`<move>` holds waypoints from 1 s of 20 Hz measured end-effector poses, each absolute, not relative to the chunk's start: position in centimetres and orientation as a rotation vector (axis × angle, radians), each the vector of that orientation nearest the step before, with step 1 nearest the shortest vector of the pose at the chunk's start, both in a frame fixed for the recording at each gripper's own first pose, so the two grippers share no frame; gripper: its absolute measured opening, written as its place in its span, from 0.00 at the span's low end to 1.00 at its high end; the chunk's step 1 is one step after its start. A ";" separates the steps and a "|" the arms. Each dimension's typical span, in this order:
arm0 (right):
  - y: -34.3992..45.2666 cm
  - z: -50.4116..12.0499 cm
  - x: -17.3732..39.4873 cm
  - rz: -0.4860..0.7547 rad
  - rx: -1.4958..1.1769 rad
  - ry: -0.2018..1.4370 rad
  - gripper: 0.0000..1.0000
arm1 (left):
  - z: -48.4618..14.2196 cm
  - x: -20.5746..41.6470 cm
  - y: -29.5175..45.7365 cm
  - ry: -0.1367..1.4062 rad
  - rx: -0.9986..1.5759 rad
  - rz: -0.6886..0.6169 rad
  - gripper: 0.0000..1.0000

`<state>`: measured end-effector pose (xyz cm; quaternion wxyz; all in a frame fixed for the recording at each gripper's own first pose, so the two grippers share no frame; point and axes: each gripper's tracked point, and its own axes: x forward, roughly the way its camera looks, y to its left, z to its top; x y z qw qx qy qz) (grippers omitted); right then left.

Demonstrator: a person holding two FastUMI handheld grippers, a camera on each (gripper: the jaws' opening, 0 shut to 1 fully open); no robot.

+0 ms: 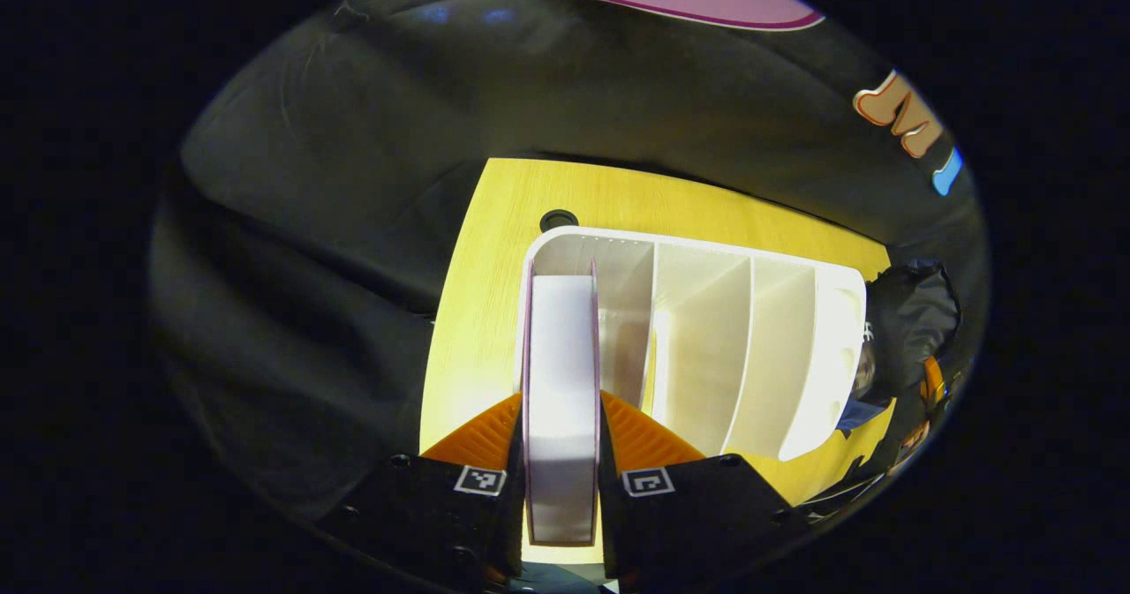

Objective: Open the schoolbag, grab two books from the bookshelf and put them into the schoolbag.

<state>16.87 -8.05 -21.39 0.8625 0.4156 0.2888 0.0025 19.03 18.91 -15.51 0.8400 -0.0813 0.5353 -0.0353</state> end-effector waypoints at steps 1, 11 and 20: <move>-8.1 -21.3 16.9 0.003 0.875 0.605 0.03 | -15.3 19.2 18.7 1.128 -0.171 -0.083 0.32; -8.3 -21.5 16.8 -0.004 0.877 0.605 0.03 | -13.6 19.1 19.7 1.066 -0.221 -0.078 0.25; -8.3 -21.7 16.7 -0.008 0.891 0.605 0.04 | -8.2 18.9 21.0 0.934 -0.279 -0.090 0.25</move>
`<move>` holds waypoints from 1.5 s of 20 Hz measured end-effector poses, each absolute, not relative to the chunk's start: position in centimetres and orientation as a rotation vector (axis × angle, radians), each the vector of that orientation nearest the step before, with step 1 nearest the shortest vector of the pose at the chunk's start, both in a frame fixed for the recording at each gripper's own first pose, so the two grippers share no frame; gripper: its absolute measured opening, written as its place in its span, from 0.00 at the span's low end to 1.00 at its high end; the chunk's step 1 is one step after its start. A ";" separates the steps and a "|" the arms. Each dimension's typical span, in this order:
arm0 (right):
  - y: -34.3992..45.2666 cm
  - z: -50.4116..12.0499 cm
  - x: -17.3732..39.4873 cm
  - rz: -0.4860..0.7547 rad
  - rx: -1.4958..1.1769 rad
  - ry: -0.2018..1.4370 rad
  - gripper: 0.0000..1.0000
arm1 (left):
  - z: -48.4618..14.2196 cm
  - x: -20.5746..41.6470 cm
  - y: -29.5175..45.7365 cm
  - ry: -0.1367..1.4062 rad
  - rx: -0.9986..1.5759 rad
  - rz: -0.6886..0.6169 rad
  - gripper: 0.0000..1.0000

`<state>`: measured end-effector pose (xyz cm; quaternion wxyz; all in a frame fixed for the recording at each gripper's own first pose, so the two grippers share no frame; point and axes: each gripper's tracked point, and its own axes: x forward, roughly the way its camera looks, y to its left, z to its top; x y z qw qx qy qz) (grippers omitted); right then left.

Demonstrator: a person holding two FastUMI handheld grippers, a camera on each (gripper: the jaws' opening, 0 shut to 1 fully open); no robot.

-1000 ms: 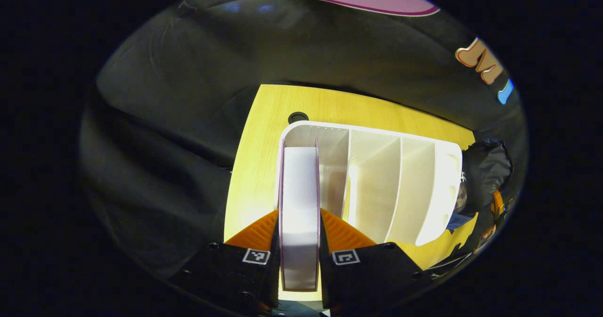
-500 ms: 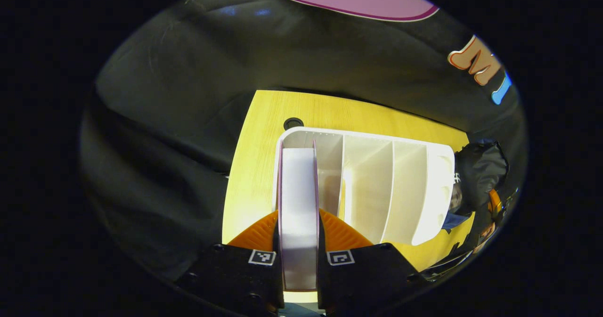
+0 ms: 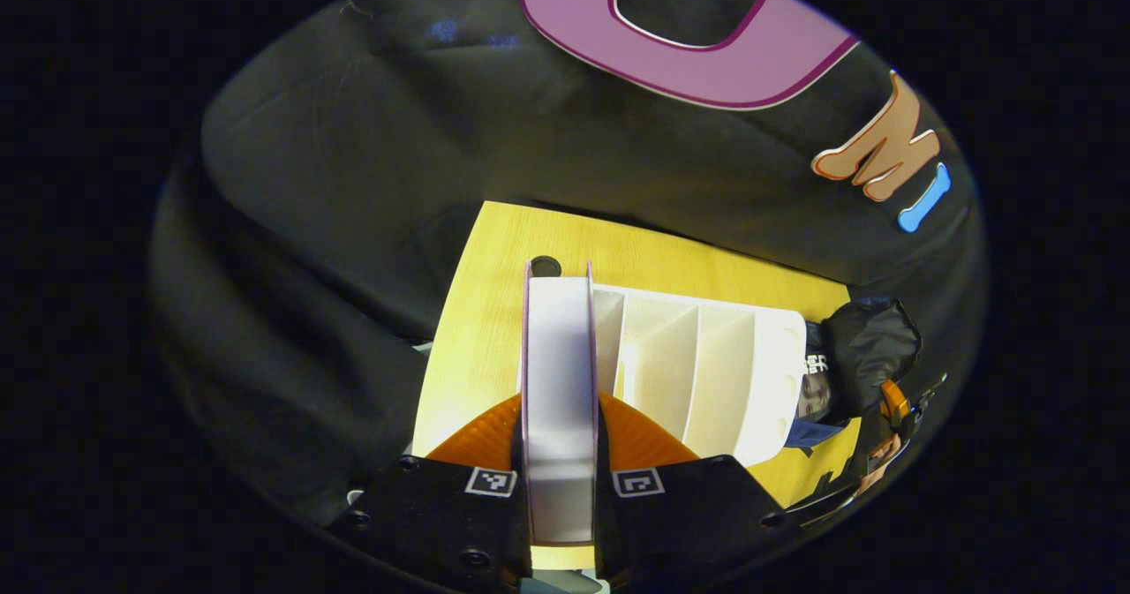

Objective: Open the schoolbag, grab two books from the bookshelf and put them into the schoolbag.

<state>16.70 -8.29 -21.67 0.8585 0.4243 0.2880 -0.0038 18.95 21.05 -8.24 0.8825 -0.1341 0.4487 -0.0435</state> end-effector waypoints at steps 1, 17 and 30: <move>-8.3 -21.7 16.7 -0.009 0.893 0.604 0.04 | -7.5 18.9 21.2 0.919 -0.274 -0.090 0.25; -8.3 -21.5 16.5 -0.013 0.895 0.598 0.04 | 2.9 16.8 23.1 0.649 -0.460 -0.137 0.25; -8.3 -21.6 16.4 -0.006 0.887 0.599 0.04 | 3.9 15.6 19.5 0.570 -0.878 -0.264 0.25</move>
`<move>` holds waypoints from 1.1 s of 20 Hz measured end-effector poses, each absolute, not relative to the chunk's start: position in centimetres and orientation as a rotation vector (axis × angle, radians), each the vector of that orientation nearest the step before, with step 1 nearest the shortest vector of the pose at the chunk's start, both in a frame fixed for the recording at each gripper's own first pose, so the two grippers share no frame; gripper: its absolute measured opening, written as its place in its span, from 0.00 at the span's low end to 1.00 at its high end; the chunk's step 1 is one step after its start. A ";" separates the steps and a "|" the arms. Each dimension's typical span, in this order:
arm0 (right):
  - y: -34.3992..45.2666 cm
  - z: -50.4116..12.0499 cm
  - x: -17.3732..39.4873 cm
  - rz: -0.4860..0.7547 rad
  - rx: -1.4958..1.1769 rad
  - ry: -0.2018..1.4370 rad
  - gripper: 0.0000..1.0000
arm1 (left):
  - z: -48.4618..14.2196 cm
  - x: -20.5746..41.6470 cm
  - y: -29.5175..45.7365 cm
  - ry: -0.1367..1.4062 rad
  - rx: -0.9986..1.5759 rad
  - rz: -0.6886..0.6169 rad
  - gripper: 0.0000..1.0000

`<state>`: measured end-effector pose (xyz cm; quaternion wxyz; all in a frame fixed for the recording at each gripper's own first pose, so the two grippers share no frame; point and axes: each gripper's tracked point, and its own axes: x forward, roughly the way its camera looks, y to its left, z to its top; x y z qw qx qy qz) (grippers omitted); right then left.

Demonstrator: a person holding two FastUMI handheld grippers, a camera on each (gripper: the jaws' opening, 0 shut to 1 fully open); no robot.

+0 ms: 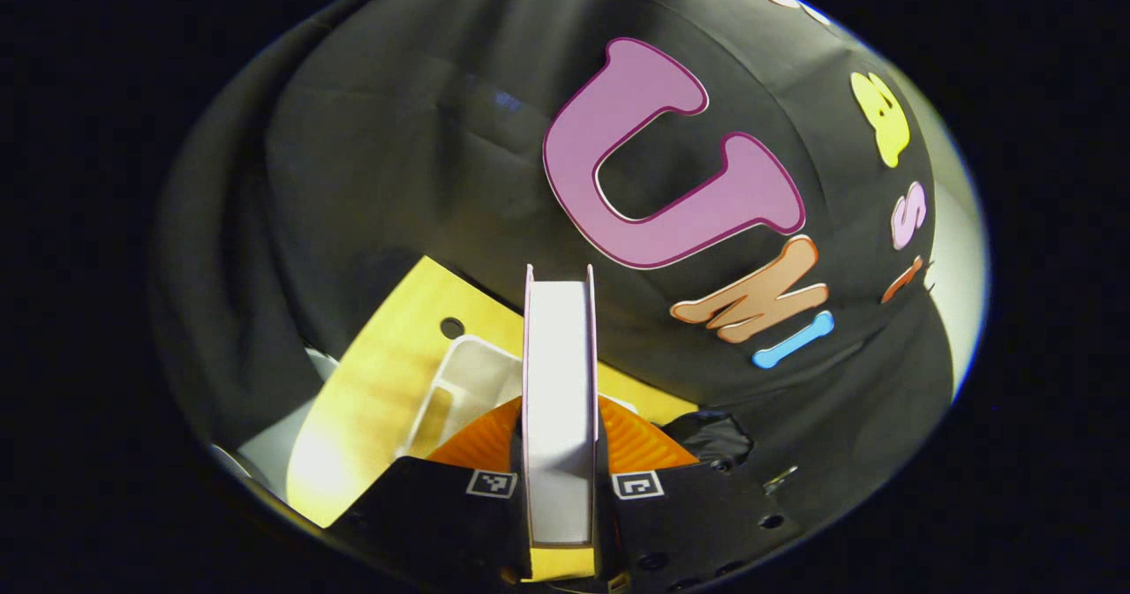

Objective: Open the schoolbag, grab two books from the bookshelf and put them into the schoolbag.

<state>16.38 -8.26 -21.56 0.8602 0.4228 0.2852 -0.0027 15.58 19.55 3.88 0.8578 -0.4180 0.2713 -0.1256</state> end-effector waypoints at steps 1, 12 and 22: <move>-8.2 -21.6 16.4 -0.004 0.885 0.599 0.04 | 4.1 15.6 19.0 0.561 -0.922 -0.273 0.25; -8.2 -21.6 16.4 0.011 0.888 0.595 0.03 | 3.5 17.4 7.7 0.542 -1.105 -0.394 0.25; -8.3 -21.3 16.5 0.012 0.885 0.588 0.03 | -0.2 18.5 -5.5 0.679 -1.086 -0.497 0.24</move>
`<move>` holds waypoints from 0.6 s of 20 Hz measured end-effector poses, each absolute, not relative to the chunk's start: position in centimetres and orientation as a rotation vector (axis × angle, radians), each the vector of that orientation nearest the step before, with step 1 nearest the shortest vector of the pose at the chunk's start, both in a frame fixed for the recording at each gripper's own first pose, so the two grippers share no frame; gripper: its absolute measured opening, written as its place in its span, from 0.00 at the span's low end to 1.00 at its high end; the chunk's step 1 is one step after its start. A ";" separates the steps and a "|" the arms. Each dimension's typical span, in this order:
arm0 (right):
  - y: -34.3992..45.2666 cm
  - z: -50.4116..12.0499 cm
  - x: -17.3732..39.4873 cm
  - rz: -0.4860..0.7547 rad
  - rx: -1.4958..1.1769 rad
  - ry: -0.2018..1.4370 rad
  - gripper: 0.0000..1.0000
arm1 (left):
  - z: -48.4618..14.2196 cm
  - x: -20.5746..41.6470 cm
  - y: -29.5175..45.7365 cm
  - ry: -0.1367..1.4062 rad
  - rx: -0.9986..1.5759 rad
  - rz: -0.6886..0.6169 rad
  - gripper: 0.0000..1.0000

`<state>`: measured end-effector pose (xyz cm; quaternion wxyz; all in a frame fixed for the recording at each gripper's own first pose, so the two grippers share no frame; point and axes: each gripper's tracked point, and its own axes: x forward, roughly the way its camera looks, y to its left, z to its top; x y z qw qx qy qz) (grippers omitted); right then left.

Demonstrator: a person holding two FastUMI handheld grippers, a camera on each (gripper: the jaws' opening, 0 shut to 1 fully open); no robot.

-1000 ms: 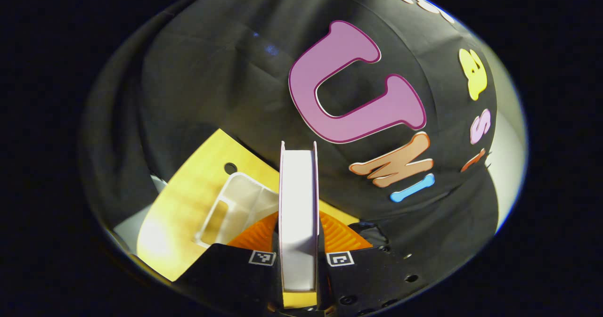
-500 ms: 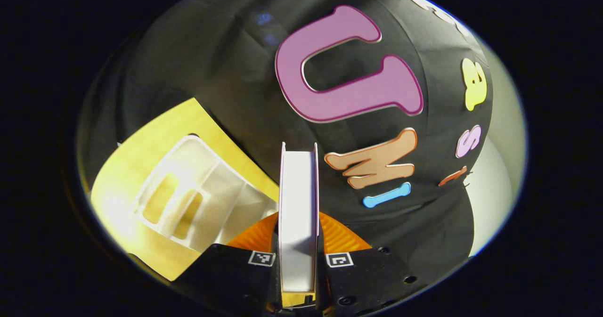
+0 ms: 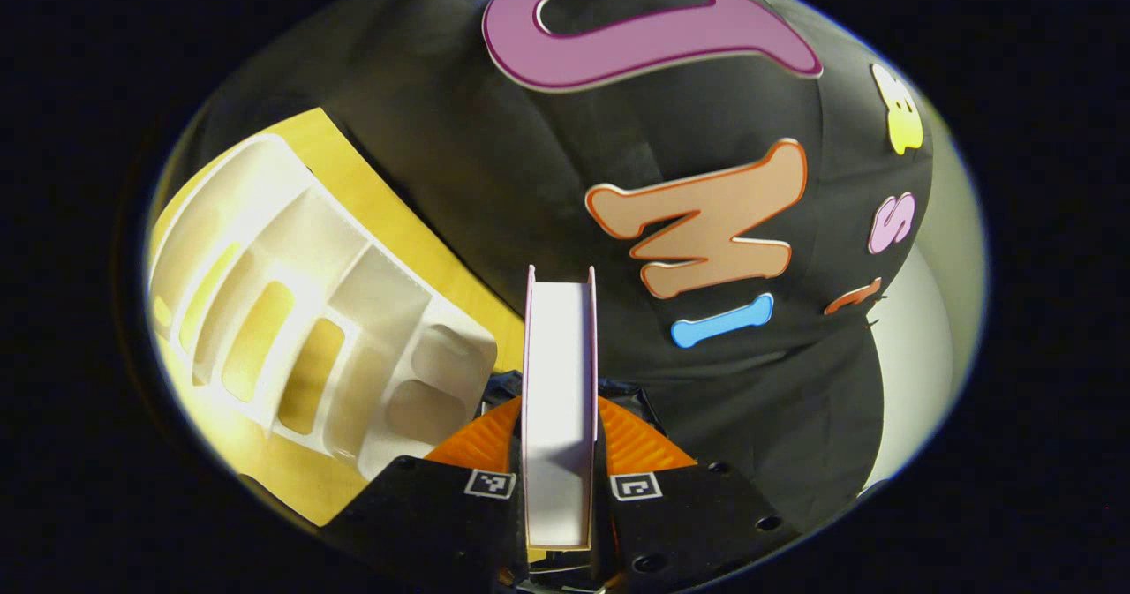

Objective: Open the schoolbag, grab two books from the bookshelf and put them into the schoolbag.

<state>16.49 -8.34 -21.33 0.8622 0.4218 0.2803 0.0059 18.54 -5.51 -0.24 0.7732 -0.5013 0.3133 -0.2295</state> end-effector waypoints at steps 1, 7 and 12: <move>-8.3 -21.4 16.5 0.017 0.877 0.590 0.03 | -1.1 18.5 -6.7 0.707 -1.059 -0.494 0.25; -8.3 -21.2 16.7 0.025 0.858 0.592 0.03 | -4.6 18.9 -12.4 0.814 -0.994 -0.511 0.25; -8.7 -20.7 16.4 0.025 0.854 0.586 0.04 | -6.7 19.4 -17.3 0.875 -0.959 -0.523 0.25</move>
